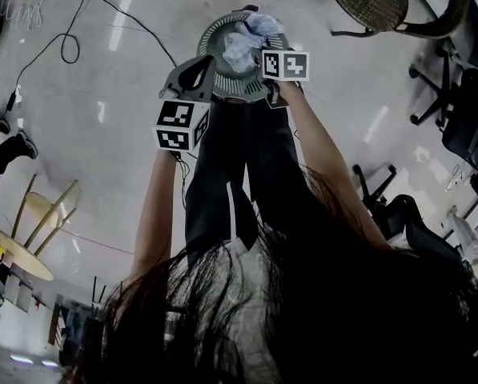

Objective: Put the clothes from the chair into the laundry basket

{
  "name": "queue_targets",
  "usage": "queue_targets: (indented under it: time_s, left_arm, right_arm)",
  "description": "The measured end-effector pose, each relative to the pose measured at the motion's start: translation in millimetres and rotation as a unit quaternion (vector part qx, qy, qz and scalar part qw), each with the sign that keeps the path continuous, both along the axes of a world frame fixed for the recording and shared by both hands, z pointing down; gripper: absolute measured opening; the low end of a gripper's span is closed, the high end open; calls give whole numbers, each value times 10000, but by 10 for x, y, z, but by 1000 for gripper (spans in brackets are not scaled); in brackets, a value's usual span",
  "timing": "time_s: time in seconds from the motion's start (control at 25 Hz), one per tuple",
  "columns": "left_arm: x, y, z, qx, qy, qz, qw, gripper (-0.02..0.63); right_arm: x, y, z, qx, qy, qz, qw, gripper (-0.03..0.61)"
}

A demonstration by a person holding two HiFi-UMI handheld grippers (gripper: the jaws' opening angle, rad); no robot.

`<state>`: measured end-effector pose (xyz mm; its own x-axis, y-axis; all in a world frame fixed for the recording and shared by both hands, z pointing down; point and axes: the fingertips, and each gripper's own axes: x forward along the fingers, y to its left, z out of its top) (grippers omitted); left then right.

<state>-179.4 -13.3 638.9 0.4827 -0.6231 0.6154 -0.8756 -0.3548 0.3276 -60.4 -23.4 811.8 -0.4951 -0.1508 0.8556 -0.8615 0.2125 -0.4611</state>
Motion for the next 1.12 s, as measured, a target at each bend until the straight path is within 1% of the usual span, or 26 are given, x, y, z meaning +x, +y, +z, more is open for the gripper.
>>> queue_targets:
  time_s: [0.2,0.24,0.28,0.32,0.6,0.84,0.96,1.12]
  left_arm:
    - [63,10,163,-144,30,47,9999,20]
    - [75,12,186,-164,30,59,9998,20]
    - [86,14,204,-180,32,69,9998,20]
    - [95,14,217,-193,34,77,9998,20]
    - [129,-7,218,-205,25,123,9997,20]
    - [145,-5,156,-166,-8,153,9997,20]
    - [162,27,129,-157,-26,180,9997,20]
    - [182,46,36,-96,-34,174,9998,20]
  right_arm:
    - [96,9,242,-145,247,-163,9995,40]
    - [101,15,264,-162,216,-176,9995,88]
    - [98,21,276,-188,154,-167,9996,214]
    - [93,27,277,-214,93,-145,9996,232]
    - [103,-5,215,-110,48,-90,9999,239]
    - [67,-53,22,90,-184,10,9998,239]
    - [65,-54,-96,235,-243,-10,9994,238]
    - [60,-96,-361,547,-420,57,9976,238]
